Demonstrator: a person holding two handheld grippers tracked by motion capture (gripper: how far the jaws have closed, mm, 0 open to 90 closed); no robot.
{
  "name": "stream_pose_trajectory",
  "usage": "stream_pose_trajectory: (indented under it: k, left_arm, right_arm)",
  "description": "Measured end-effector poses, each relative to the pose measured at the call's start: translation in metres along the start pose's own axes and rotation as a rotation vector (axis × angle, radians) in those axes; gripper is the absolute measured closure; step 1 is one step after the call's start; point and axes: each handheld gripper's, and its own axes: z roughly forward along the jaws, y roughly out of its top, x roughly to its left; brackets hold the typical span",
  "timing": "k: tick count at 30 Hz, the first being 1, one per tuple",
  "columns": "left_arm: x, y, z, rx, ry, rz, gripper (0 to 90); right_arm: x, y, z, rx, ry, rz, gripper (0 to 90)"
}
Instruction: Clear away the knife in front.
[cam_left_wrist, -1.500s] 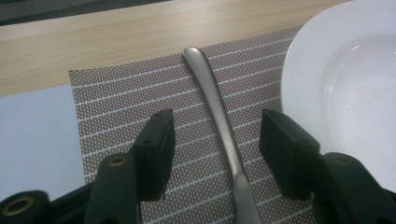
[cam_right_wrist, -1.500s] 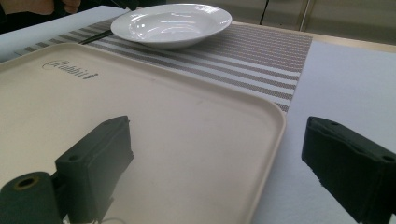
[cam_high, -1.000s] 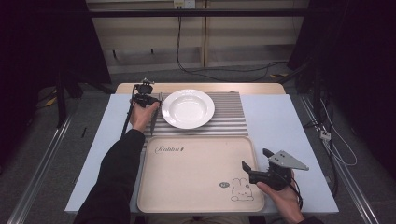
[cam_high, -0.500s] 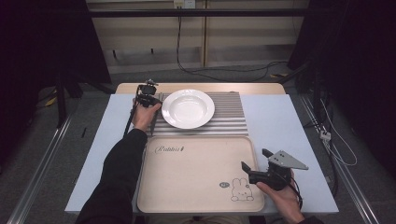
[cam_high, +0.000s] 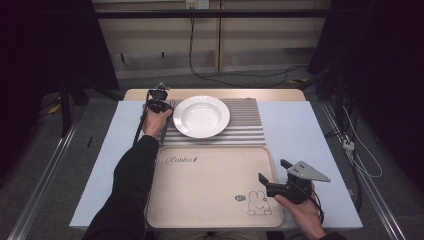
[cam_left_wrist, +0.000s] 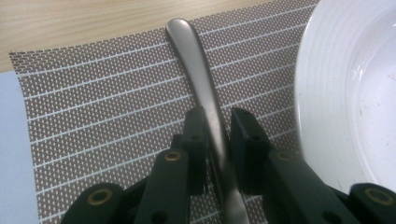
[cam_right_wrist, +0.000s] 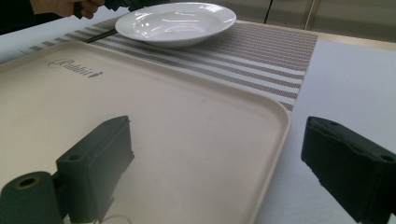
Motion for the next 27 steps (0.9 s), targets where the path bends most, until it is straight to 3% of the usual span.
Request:
stream_pose_trajectory:
  k: [4,15,18,27]
  left_arm:
    - [-0.003,0.002,-0.001,0.022,0.009,0.025,79.7]
    - [-0.005,0.002,-0.001,0.024,0.018,0.036,79.8]
    - [-0.001,0.002,-0.003,0.033,-0.002,0.019,79.9]
    - [0.006,0.001,-0.008,0.026,0.003,-0.012,79.9]
  right_arm:
    - [0.0,0.0,0.0,0.001,-0.001,-0.001,8.8]
    - [0.0,0.0,0.0,0.004,-0.003,-0.008,8.7]
    - [0.0,0.0,0.0,0.007,-0.001,-0.008,8.7]
    - [0.0,0.0,0.0,0.008,-0.003,-0.004,8.7]
